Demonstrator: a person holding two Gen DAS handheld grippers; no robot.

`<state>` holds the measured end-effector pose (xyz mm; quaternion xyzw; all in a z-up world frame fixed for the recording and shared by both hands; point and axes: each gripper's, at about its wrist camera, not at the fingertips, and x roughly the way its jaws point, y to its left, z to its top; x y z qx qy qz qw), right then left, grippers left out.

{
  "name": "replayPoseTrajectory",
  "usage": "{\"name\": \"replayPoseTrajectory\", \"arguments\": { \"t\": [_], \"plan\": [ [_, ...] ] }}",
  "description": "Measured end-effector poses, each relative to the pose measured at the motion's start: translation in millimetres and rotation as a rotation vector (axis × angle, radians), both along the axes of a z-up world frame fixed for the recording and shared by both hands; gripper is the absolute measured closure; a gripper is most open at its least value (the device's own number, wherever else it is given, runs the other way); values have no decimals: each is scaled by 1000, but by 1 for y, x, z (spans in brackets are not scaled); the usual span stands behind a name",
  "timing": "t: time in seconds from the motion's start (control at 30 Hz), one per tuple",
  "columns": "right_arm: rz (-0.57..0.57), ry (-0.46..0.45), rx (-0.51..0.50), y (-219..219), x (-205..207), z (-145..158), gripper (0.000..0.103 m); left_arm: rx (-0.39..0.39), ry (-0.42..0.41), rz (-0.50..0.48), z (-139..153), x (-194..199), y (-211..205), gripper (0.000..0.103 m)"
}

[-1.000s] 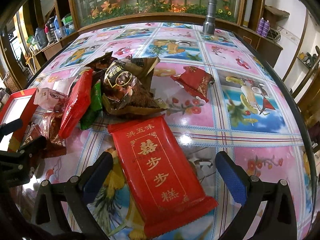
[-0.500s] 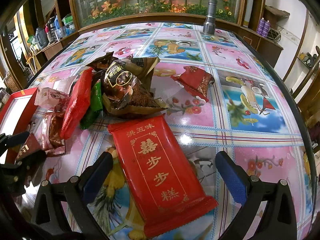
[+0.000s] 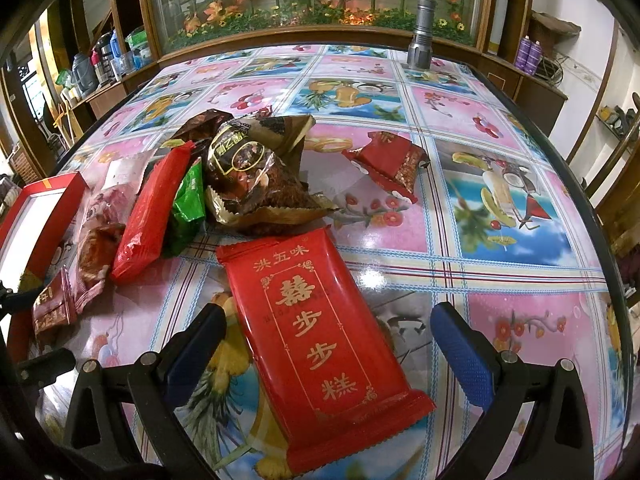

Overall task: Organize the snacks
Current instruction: 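Grasp a dark red gold-text packet with the left tool while the right grasps the long red package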

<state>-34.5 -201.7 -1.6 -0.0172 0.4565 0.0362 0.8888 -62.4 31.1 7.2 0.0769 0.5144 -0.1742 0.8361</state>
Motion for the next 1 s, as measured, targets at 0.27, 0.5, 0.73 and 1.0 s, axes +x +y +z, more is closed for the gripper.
{"name": "replayPoseTrajectory", "arguments": {
  "t": [0.27, 0.5, 0.73, 1.0],
  "plan": [
    [0, 0, 1, 0, 0, 0, 0, 37, -27, -17, -2, 3, -3, 23],
    [20, 22, -8, -4, -2, 1, 1, 24, -58, -86, 2, -3, -10, 61],
    [45, 44, -13, -12, -7, 7, 21, -11, -59, -106, 3, -18, -13, 64],
    [59, 39, -6, -19, -13, 11, 49, -85, -45, -110, 5, -35, -24, 70]
  ]
}}
